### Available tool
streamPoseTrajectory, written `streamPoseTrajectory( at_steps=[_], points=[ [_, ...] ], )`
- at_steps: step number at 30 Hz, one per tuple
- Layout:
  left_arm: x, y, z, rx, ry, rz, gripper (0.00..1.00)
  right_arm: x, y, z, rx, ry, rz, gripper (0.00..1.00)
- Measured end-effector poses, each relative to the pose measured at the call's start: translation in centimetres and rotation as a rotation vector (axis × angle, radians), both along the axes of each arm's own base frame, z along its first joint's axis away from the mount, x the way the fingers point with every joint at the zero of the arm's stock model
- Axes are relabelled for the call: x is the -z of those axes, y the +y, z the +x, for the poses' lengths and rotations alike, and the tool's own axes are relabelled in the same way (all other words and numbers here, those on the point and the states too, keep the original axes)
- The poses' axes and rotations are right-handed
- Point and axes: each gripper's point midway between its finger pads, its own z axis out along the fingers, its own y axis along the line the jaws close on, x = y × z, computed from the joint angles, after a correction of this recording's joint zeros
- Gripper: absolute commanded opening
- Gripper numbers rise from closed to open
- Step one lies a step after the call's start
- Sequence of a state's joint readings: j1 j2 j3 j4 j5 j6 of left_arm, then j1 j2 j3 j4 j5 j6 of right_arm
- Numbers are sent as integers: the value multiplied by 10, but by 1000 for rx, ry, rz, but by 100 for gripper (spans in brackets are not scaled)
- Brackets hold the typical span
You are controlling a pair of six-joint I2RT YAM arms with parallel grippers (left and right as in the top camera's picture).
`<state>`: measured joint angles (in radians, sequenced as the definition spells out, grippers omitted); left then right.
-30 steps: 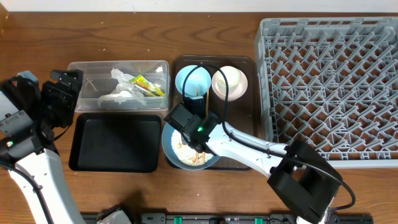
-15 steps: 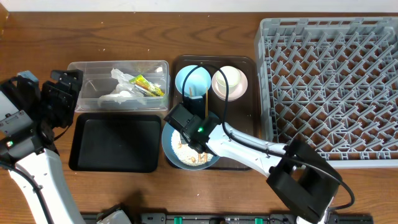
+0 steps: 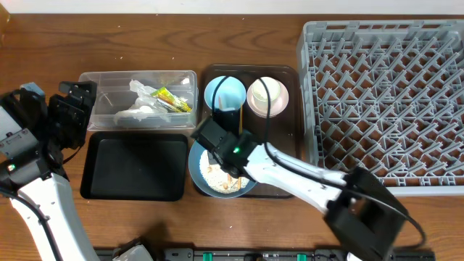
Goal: Sort waste into correct bins and load items into the dishwasher rack
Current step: 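Close the right gripper on one chopstick and lift it, then carry the chopstick right and insert it into the grey rack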
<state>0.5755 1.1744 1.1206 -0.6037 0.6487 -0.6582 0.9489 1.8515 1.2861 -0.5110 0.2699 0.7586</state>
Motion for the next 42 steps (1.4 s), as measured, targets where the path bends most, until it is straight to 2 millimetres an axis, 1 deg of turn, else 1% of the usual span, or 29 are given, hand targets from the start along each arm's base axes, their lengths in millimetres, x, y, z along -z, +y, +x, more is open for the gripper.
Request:
streamPoseTrajectory(
  at_steps=[2,4,5,7,8,9,13,17,18,23,28,31,34,42],
  points=[
    [0,0,0,0,0,0,91,-26,2,5,-6,-42,45,1],
    [0,0,0,0,0,0,91,-50,0,9,-21,-82,73,1],
    [0,0,0,0,-1,0,91,-63,-4,12,-32,-105,77,1],
    [0,0,0,0,0,0,91,-78,-16,18,-48,-134,59,1],
    [0,0,0,0,0,0,91,-83,-29,22,-57,-139,30,1],
    [0,0,0,0,0,0,91,-85,-37,24,-55,-139,12,1],
    [0,0,0,0,0,0,91,-81,-89,38,-8,-96,-93,1],
    [0,0,0,0,0,0,91,-75,-139,58,59,-58,-162,1],
    [0,0,0,0,0,0,91,-75,-146,62,67,-58,-167,1],
    [0,0,0,0,0,0,91,-74,-191,82,111,-43,-193,1],
    [0,0,0,0,0,0,91,-73,-234,96,190,-30,-204,1],
    [0,0,0,0,0,0,91,-72,-249,100,220,-19,-188,1],
    [0,0,0,0,0,0,91,-71,-255,101,228,-4,-158,1],
    [0,0,0,0,0,0,91,-69,-252,99,200,16,-130,2]
  ],
)
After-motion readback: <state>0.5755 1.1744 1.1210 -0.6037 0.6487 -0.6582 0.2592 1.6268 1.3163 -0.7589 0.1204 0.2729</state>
